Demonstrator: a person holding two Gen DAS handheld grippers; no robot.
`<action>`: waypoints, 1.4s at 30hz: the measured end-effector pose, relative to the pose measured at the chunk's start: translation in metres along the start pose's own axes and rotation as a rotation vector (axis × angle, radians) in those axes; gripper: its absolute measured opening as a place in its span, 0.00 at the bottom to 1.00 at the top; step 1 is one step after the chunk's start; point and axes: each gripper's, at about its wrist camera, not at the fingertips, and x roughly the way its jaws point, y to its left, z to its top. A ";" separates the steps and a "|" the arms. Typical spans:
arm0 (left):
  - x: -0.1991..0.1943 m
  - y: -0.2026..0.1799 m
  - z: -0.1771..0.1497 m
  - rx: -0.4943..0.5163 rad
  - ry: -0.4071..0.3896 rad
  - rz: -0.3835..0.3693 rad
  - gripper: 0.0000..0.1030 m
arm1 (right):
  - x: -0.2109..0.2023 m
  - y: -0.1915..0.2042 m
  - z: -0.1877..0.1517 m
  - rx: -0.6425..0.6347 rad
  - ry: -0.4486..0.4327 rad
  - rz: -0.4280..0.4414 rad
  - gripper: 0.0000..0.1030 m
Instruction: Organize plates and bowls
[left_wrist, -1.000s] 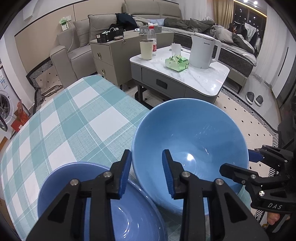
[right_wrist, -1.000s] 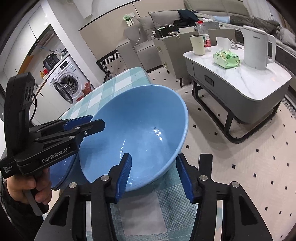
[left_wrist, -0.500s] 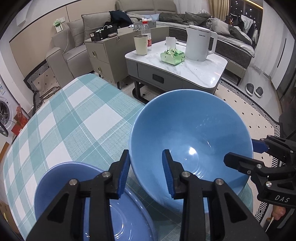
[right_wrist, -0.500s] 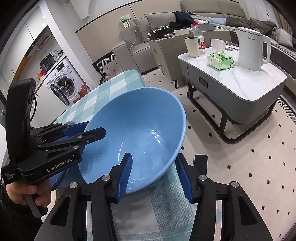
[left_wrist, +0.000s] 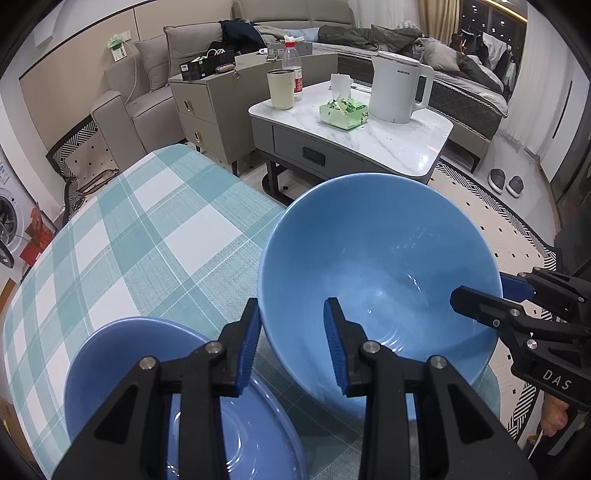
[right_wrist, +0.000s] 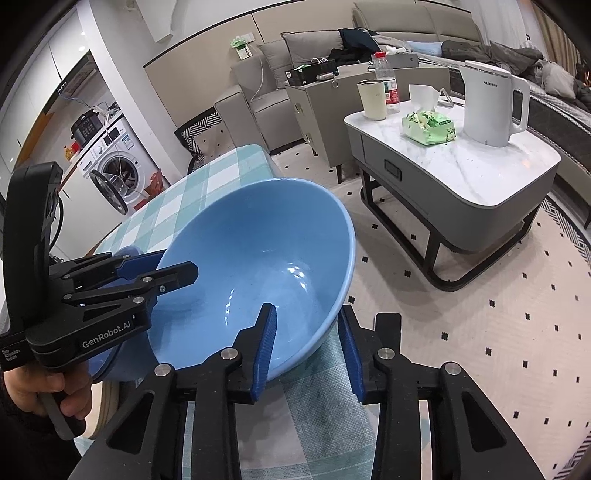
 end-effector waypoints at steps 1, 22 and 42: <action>0.000 0.000 0.000 0.001 -0.001 0.000 0.32 | 0.000 -0.001 0.000 -0.001 -0.002 -0.003 0.32; -0.017 0.001 -0.004 -0.012 -0.040 -0.029 0.32 | -0.016 0.001 0.003 0.004 -0.058 -0.005 0.30; -0.049 0.006 -0.012 -0.029 -0.111 -0.055 0.32 | -0.049 0.019 0.003 -0.043 -0.139 -0.026 0.30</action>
